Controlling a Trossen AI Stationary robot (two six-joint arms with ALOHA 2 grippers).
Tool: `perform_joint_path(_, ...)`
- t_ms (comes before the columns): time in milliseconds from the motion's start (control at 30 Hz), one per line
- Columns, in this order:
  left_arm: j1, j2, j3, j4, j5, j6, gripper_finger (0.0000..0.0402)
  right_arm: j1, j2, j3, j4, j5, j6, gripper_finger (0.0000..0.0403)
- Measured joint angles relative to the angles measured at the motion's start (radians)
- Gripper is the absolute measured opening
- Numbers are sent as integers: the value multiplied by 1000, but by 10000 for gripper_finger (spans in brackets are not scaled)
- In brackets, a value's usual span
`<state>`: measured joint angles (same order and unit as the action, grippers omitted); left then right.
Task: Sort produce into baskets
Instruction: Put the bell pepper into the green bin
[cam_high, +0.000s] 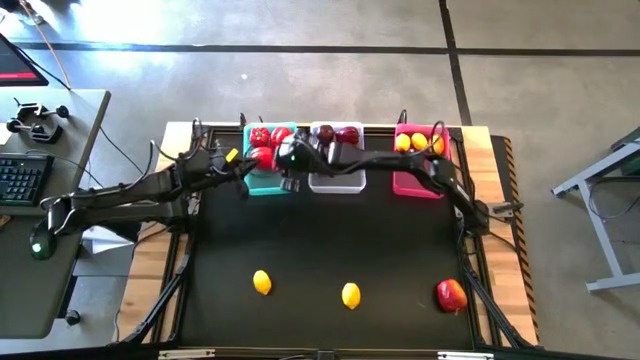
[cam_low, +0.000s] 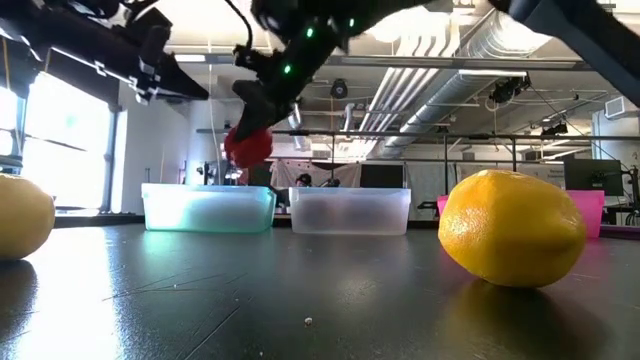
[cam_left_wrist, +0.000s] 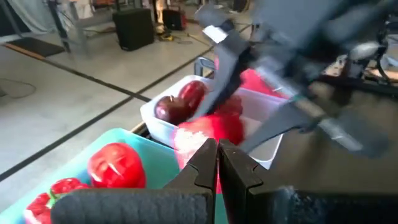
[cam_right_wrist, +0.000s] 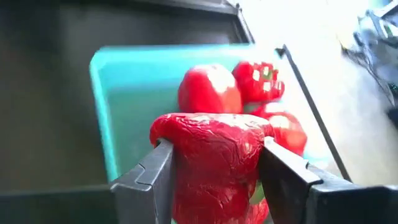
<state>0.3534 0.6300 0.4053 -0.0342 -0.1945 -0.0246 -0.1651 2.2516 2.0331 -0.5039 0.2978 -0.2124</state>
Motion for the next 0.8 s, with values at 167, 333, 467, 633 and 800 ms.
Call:
perform_joint_path(167,0,-63,0,-40,-47,-1,0,-63,53,-1,80,-30,-72,172)
perform_joint_path(333,0,-113,0,-71,-54,-1,0,-89,100,2,105,-56,-97,172)
perform_joint_path(467,0,-132,0,-97,-54,-7,0,-97,120,0,118,-70,-95,172)
perform_joint_path(633,0,-137,0,-145,-53,-8,0,-97,128,0,134,-70,-103,183)
perform_joint_path(800,0,-137,0,-166,-48,-8,0,-96,131,0,171,-70,-110,215)
